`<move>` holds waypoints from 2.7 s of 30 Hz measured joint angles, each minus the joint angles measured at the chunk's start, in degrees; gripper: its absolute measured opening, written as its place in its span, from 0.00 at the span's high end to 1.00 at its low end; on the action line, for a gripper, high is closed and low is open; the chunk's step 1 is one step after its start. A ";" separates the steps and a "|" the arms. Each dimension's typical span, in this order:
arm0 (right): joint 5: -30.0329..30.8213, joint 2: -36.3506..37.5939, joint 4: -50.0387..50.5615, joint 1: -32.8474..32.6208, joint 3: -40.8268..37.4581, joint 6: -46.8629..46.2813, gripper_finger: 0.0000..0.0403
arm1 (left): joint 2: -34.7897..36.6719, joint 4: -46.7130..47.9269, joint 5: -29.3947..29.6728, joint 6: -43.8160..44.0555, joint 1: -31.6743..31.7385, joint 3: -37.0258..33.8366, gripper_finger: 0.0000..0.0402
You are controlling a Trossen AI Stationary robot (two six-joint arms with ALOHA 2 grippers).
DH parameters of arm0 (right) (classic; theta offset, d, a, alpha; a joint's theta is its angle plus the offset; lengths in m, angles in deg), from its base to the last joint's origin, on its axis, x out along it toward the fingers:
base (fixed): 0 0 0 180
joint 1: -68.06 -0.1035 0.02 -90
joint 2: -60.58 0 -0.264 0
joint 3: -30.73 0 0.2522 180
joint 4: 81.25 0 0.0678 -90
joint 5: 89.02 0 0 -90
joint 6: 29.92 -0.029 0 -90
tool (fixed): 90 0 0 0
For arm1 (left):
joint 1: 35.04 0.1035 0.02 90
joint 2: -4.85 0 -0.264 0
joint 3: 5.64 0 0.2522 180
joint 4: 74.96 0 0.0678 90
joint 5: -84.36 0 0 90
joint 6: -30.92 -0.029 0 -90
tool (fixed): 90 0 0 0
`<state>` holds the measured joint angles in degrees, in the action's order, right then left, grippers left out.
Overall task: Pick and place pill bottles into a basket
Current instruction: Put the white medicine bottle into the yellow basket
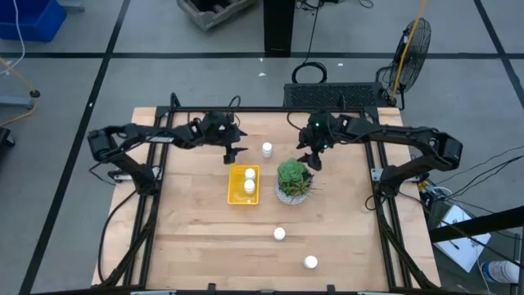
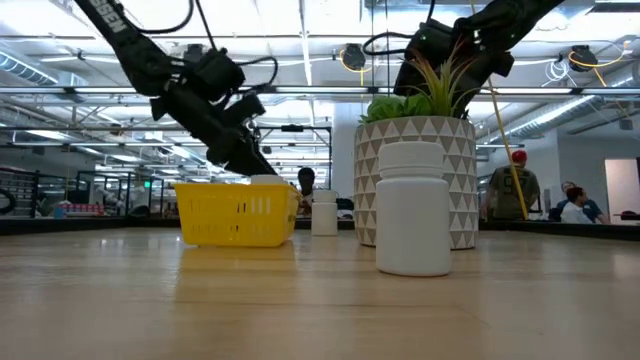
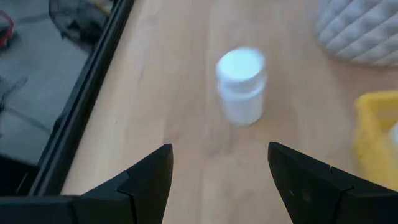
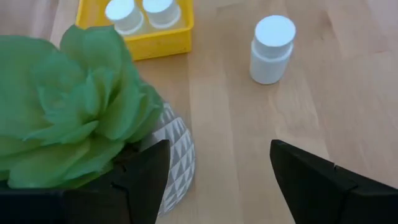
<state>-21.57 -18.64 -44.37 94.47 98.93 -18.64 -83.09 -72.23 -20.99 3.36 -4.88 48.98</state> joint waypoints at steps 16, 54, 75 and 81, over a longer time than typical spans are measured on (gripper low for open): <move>0.08 -0.02 -1.27 -1.42 0.00 1.63 0.34 | -8.73 39.19 -1.63 -4.91 -0.35 29.73 0.33; -0.27 -0.02 -1.80 -2.16 0.00 5.46 0.34 | -27.76 40.68 -0.11 -4.26 -5.53 43.26 0.33; -0.19 -0.02 -1.49 -2.16 0.00 4.88 0.35 | -27.53 39.56 0.29 -2.07 -7.25 43.28 0.60; -0.13 -0.02 0.21 -1.84 -0.02 5.78 0.38 | -22.31 45.37 2.25 -0.34 -9.60 43.28 0.60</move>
<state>-21.69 -18.66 -44.16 92.64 98.91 -12.86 -105.40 -26.86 -18.74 3.02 -14.48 92.26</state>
